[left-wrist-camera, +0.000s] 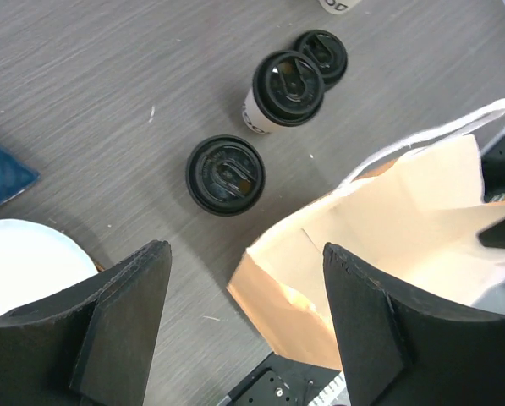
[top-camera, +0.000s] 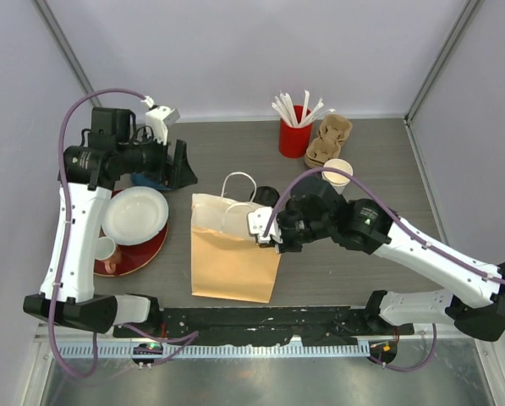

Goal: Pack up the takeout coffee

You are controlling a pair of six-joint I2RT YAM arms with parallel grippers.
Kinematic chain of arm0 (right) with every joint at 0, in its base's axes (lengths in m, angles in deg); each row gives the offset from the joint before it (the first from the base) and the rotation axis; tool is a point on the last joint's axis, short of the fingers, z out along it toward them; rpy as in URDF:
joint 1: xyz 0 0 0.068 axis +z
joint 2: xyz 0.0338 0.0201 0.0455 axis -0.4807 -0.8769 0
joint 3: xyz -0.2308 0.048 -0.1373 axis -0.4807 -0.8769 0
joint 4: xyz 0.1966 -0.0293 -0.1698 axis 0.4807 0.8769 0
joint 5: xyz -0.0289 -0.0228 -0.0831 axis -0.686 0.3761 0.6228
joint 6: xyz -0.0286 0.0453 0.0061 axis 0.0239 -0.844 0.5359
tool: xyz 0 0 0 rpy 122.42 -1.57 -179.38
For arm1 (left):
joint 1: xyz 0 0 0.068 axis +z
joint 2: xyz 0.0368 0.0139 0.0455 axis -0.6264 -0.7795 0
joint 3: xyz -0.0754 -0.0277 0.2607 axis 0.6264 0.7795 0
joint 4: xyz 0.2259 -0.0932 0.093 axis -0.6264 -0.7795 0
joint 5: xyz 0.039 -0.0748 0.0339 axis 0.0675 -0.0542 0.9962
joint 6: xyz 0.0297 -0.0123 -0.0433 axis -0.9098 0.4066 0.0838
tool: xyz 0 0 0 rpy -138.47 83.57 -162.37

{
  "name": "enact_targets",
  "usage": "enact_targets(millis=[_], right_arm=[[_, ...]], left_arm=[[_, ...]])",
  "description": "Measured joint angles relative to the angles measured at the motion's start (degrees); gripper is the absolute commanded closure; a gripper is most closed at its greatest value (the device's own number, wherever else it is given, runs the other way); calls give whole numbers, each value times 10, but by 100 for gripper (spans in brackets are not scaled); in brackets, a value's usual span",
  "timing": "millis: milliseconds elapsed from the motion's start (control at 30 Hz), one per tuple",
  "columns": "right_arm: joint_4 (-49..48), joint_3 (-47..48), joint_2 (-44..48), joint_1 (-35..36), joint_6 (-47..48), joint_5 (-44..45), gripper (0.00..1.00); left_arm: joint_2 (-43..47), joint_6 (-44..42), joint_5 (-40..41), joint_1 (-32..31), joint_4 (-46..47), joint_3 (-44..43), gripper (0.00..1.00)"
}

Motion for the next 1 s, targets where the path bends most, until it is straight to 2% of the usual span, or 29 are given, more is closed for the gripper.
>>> enact_targets(millis=[300,600,767,867,933,967,1000], right_arm=[[-47,-13,-17,42,45,52,99],[-42,-18,-38,53,74,41,99],[-41,-18,-38,54,76,39,99],[-42,-18,-38,54,78,37,99],[-42,-18,-38,54,78,37,99],[-42,-18,-38,54,78,36,99],[-42,-18,-38,54,78,34,99]], left_arm=[[32,-70,-69,-5,-46,23,18],[33,-136,-33,-113,-53,54,18],[30,-191,-34,-120,-76,64,20],[30,-209,-23,-126,-82,91,23],[29,-219,-10,-132,-85,110,32],[29,-221,-2,-136,-87,118,36],[29,-223,5,-140,-87,125,53]])
